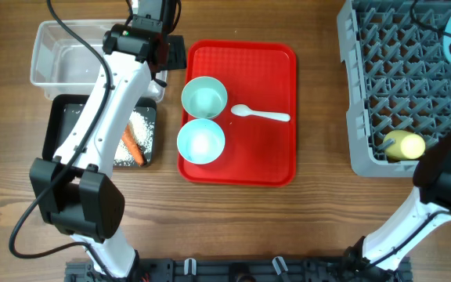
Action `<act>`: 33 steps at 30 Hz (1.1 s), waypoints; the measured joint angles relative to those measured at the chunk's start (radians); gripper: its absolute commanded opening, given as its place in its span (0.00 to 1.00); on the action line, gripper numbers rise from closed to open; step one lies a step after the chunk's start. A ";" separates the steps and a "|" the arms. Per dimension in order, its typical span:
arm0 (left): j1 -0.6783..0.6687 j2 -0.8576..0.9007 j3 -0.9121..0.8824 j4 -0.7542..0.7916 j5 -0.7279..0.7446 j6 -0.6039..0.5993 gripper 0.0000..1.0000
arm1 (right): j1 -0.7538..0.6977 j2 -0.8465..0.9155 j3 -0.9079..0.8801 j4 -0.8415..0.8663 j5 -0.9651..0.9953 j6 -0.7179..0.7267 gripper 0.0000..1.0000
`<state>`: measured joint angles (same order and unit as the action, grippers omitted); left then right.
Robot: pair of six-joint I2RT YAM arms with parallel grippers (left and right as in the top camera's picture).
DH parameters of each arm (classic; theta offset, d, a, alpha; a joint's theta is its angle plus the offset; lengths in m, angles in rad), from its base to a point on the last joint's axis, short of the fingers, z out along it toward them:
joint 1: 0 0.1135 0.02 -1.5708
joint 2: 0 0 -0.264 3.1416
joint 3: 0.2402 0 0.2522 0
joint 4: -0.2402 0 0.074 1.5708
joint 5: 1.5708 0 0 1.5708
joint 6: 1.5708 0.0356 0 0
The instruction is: Sort waste into correct bins and load items into the dishwasher rack
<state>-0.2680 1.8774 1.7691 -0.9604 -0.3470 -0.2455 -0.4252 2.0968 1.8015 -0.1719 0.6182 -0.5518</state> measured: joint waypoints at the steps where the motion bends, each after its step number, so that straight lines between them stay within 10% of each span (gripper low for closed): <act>1: 0.000 0.000 0.000 0.000 0.000 0.000 1.00 | 0.000 0.009 0.000 0.002 0.001 -0.003 0.04; 6: 0.000 0.000 0.000 0.000 0.000 0.000 1.00 | 0.000 0.018 0.000 0.009 0.000 -0.014 0.11; 9: 0.000 0.000 0.000 0.000 0.000 0.000 1.00 | 0.000 0.018 0.000 -0.013 -0.021 -0.016 0.97; 25: 0.000 0.000 0.000 0.000 0.000 0.000 1.00 | 0.004 0.006 0.000 -0.058 -0.203 0.146 1.00; 33: 0.000 0.000 0.000 0.000 0.000 0.000 1.00 | 0.012 -0.294 -0.001 -0.257 -0.612 0.369 1.00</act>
<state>-0.2680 1.8774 1.7691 -0.9604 -0.3470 -0.2451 -0.4129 1.8023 1.8004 -0.4294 0.0059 -0.1829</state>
